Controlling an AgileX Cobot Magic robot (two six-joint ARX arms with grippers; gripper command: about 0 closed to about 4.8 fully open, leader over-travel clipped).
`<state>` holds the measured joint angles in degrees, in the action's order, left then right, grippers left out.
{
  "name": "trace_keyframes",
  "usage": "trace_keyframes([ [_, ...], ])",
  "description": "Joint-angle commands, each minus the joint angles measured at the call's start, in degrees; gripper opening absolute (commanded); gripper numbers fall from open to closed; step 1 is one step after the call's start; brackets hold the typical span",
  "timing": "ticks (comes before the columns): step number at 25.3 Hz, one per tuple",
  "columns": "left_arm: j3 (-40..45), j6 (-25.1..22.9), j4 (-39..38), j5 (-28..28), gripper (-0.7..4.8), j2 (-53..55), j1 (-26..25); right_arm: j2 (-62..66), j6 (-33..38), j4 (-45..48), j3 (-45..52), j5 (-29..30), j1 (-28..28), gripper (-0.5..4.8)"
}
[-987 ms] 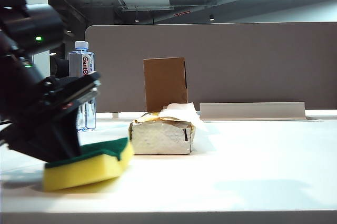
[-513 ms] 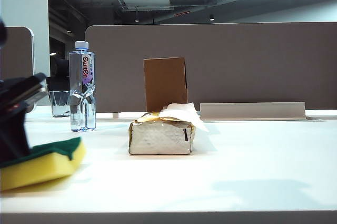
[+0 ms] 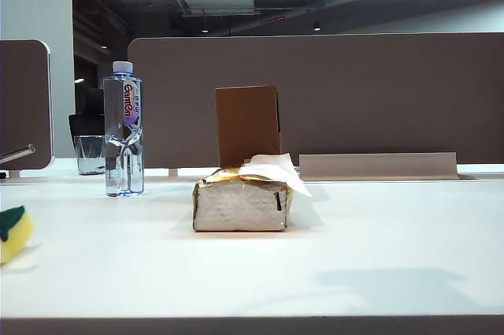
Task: Move the sponge from right to left to wipe the table, avoiding obstacles on the table, and finally reaching the bottle of mineral water.
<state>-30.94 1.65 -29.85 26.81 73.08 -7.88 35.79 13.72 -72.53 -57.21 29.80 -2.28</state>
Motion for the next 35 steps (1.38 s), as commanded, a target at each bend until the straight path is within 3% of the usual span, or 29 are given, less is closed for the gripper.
trace_keyframes([
  [1,0.3,-1.3,-1.7,-2.1,-0.06,0.1,-1.5,-0.1,0.0,0.5,-0.2,1.5,0.0,2.61],
  [15,0.3,-0.5,2.8,0.0,-0.06,0.2,-0.2,-0.1,0.0,0.8,-0.2,4.5,0.0,2.61],
  [25,-0.6,4.6,9.9,-0.2,-0.06,0.3,2.8,-0.1,1.1,0.9,-0.2,6.6,0.0,2.61],
  [35,-10.1,3.5,10.0,0.0,-0.06,12.8,2.8,-0.1,1.3,1.0,-0.2,7.7,0.0,2.61],
])
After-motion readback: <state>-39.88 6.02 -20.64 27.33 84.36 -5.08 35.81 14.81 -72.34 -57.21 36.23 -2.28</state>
